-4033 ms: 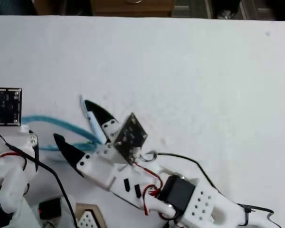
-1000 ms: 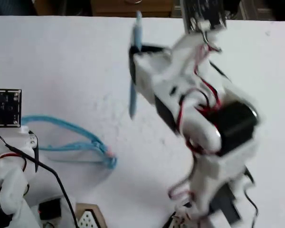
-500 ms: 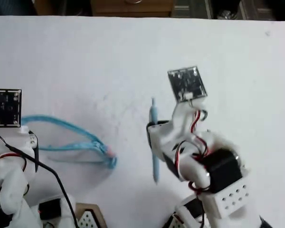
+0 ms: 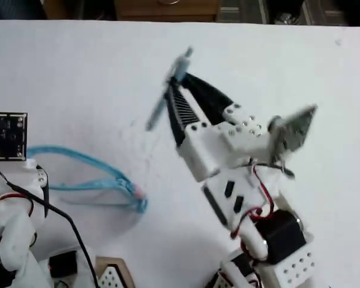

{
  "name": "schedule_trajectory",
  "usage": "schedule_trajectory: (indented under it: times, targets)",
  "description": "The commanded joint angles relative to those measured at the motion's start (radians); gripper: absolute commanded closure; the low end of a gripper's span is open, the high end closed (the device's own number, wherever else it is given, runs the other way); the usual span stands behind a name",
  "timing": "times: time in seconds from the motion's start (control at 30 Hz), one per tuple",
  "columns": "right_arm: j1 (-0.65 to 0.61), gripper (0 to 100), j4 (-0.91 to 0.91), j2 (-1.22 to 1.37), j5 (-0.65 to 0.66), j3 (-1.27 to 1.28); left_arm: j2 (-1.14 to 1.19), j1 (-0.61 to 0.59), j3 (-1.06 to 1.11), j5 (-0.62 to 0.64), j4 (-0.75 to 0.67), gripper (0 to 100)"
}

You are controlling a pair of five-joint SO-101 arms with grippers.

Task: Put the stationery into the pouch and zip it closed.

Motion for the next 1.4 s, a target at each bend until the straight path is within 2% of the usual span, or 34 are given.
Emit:
schedule_trajectory:
  times: [0.0,0.2,0.37,0.73,0.87,0.93,1.03,1.1,1.37]
  targets:
    - [-0.147,98.1,-0.108,0.002,0.012,-0.077,0.01,-0.002,0.075,0.008,0.037,98]
    - [-0.252,98.1,-0.105,0.067,0.012,-0.11,0.01,-0.002,0.074,0.008,0.037,98]
    - [-0.326,98.1,-0.088,0.088,0.012,-0.031,0.01,-0.002,0.074,0.008,0.037,98]
    - [-0.341,98.1,-0.094,0.077,0.02,0.173,0.01,-0.002,0.071,0.008,0.037,98]
    - [-0.361,97.7,-0.084,0.077,0.115,0.212,0.01,-0.002,0.071,0.008,0.037,98]
    - [-0.39,90.9,-0.042,0.077,0.152,0.206,0.01,-0.001,0.071,0.008,0.037,98]
    - [-0.423,68.2,0.053,0.085,0.138,0.163,0.01,-0.001,0.071,0.008,0.037,98]
    - [-0.427,59.8,0.108,0.084,0.133,0.121,0.01,-0.001,0.072,0.008,0.037,98]
    - [-0.34,69.0,0.217,0.081,0.132,-0.146,0.01,-0.001,0.074,0.008,0.035,98]
